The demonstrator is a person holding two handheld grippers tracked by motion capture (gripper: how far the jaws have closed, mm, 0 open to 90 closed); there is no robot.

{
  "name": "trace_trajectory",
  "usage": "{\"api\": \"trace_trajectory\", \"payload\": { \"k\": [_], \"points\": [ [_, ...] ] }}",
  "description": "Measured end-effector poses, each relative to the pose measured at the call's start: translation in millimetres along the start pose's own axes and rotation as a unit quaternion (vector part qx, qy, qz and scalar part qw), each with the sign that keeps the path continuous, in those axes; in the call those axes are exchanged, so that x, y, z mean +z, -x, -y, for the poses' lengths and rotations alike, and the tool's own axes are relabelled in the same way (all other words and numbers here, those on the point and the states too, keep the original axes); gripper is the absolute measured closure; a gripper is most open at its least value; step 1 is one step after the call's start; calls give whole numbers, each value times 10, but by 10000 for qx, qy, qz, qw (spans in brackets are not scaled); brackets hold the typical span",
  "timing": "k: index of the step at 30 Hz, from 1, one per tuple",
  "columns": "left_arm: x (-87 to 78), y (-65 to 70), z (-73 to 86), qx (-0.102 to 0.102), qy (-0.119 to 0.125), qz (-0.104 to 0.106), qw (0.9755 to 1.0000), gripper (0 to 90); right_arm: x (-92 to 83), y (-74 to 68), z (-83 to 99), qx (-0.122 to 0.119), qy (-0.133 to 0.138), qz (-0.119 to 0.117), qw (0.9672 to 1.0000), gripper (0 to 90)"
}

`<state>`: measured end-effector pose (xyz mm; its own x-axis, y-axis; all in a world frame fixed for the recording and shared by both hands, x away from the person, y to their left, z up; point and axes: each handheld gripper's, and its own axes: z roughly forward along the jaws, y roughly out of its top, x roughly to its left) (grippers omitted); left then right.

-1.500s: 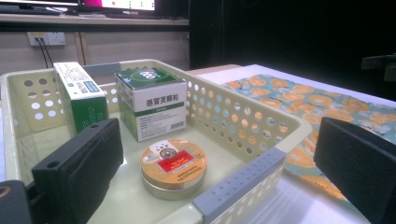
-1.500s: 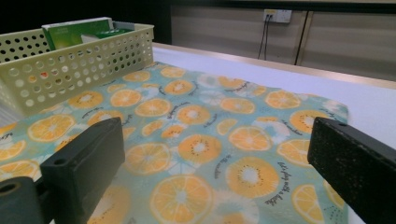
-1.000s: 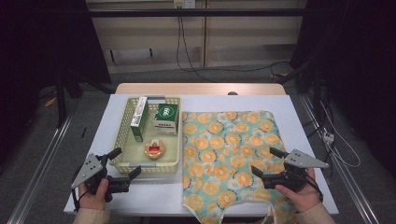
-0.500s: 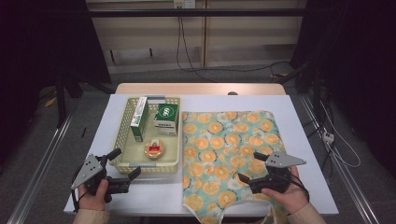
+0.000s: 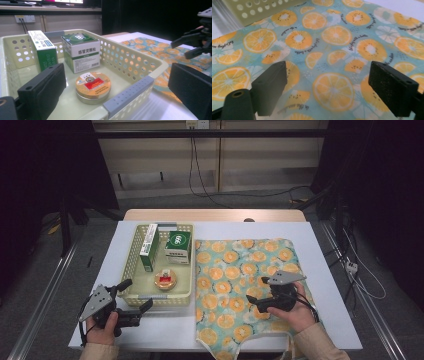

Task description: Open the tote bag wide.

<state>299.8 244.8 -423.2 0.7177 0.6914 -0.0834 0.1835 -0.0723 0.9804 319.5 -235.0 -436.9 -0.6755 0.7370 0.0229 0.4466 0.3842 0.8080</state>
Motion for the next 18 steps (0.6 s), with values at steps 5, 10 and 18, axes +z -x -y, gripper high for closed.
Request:
{"api": "trace_trajectory", "payload": {
  "k": [5, 10, 18],
  "points": [
    [16, -10, 3, 17, -28, 45, 10000, 15, 196, -17, -57, -284, -471, -55, 9985, 204],
    [20, -11, 0, 46, -28, 66, 10000, 15, 345, -35, -40, -411, -831, -204, 9955, 244],
    [31, -4, 7, 2, -38, 68, 10000, 15, 394, -7, -21, -277, -838, -342, 9955, 297]
  ]
}}
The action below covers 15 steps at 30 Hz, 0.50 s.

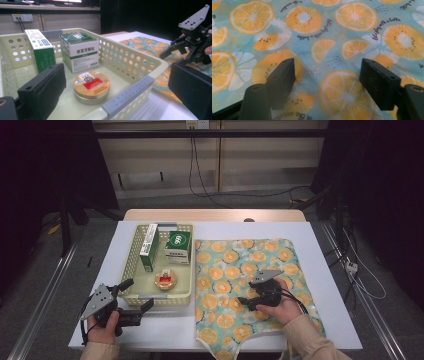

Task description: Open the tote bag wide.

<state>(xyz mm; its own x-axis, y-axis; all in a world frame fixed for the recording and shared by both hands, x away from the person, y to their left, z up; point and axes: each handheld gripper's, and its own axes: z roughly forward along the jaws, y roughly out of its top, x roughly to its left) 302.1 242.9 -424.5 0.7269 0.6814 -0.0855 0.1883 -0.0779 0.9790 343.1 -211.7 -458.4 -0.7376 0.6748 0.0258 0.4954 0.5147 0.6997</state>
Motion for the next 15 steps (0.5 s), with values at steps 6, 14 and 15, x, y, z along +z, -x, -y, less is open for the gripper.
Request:
{"api": "trace_trajectory", "payload": {
  "k": [6, 14, 15],
  "points": [
    [11, 17, 0, 54, -46, 13, 10000, 15, -3, 21, -27, 16, -118, 17, 9999, 357],
    [33, 37, 0, 61, -46, 27, 10000, 15, -8, 4, -37, 47, -140, -2, 9999, 473],
    [32, 36, -1, 95, -68, 39, 9999, 15, -7, 6, -36, 43, -134, -10, 9999, 483]
  ]
}}
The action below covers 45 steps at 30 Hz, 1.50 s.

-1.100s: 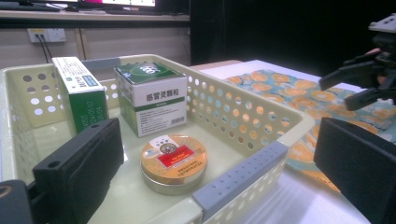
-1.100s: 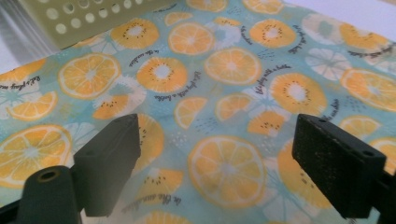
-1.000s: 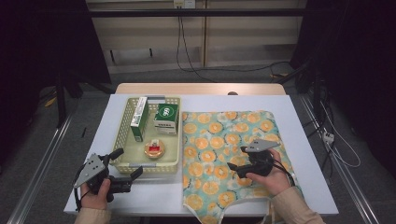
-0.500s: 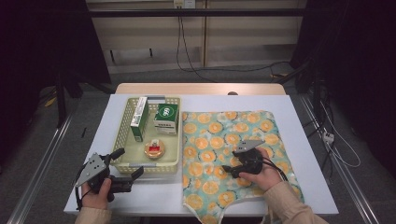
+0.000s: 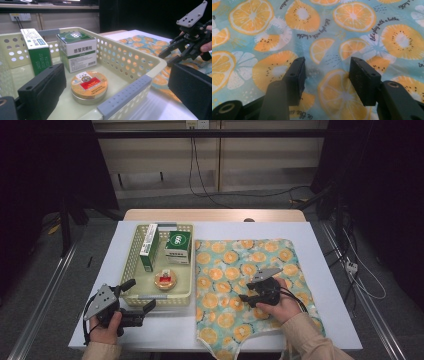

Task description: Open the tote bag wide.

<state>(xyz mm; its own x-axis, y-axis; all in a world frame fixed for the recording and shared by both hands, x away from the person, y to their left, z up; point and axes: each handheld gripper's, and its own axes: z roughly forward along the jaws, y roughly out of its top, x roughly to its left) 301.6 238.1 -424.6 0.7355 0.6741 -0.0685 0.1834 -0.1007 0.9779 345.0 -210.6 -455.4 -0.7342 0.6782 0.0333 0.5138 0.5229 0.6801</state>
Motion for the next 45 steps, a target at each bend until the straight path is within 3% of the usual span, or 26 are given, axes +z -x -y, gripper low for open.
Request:
{"api": "trace_trajectory", "payload": {
  "k": [6, 10, 13, 21, 24, 27, 32, 37, 43, 45],
  "points": [
    [3, -1, 2, 10, -8, -6, 10000, 16, -5, 45, 29, 75, 158, 10, 9998, 633],
    [5, 1, 9, 7, -36, 7, 10000, 15, -4, 64, 33, -3, 200, 14, 9998, 747],
    [8, 1, 10, 33, -48, 9, 10000, 16, 8, 50, 36, -68, 253, -77, 9996, 897],
    [14, 10, 10, 40, -61, 4, 10000, 16, 13, 79, 24, 76, 333, -150, 9993, 900],
    [14, -5, 15, 75, -87, 0, 9999, 16, -7, 133, -5, 182, 514, 79, 9985, 900],
    [13, -17, 17, 54, -83, -16, 9999, 16, -45, 197, -95, 269, 661, 95, 9974, 900],
    [8, -5, 13, 9, -47, -7, 10000, 16, -20, 292, -194, 338, 646, 113, 9973, 900],
    [9, -6, 16, -15, -43, -8, 10000, 17, -29, 412, -283, 528, 903, 337, 9939, 900],
    [1, -16, 21, -7, -78, -6, 10000, 17, 8, 529, -406, 613, 874, 355, 9936, 900],
    [-3, -17, 21, -6, -72, -5, 10000, 18, -4, 558, -443, 691, 977, 361, 9922, 900]
  ]
}}
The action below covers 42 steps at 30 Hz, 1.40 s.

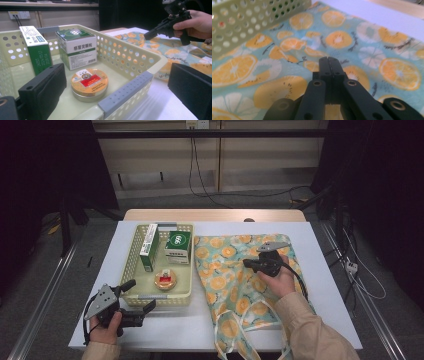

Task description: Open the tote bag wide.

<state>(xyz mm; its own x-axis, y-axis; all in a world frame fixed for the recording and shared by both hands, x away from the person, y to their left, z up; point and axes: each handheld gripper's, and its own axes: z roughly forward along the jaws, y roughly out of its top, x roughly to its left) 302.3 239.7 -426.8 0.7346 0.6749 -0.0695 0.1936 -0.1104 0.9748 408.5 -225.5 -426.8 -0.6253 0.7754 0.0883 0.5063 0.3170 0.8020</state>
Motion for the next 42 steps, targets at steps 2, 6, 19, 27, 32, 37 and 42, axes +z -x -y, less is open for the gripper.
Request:
{"api": "trace_trajectory", "payload": {
  "k": [2, 6, 19, 27, 32, 37, 42],
  "points": [
    [2, -5, 4, 14, -13, -13, 10000, 17, -9, 18, -54, -1, 53, 95, 9999, 900],
    [8, 3, 8, -7, -43, 2, 10000, 18, 12, 85, -165, 28, 106, 277, 9996, 900],
    [-7, -3, -1, 8, 3, 6, 10000, 18, 23, 385, -348, 576, 538, 603, 9951, 900],
    [-12, -22, 4, 40, -23, 8, 10000, 18, -5, 517, -326, 963, 681, 578, 9913, 855],
    [-14, -14, 6, -15, 1, -12, 10000, 18, -113, 381, -298, 560, 457, 226, 9971, 650],
    [-7, -11, 5, 15, -28, -13, 10000, 18, -264, 166, -233, 87, 169, -63, 9998, 499],
    [-10, 4, 1, -2, 4, 0, 10000, 18, -369, -73, -113, -174, 28, -540, 9984, 426]
  ]
}}
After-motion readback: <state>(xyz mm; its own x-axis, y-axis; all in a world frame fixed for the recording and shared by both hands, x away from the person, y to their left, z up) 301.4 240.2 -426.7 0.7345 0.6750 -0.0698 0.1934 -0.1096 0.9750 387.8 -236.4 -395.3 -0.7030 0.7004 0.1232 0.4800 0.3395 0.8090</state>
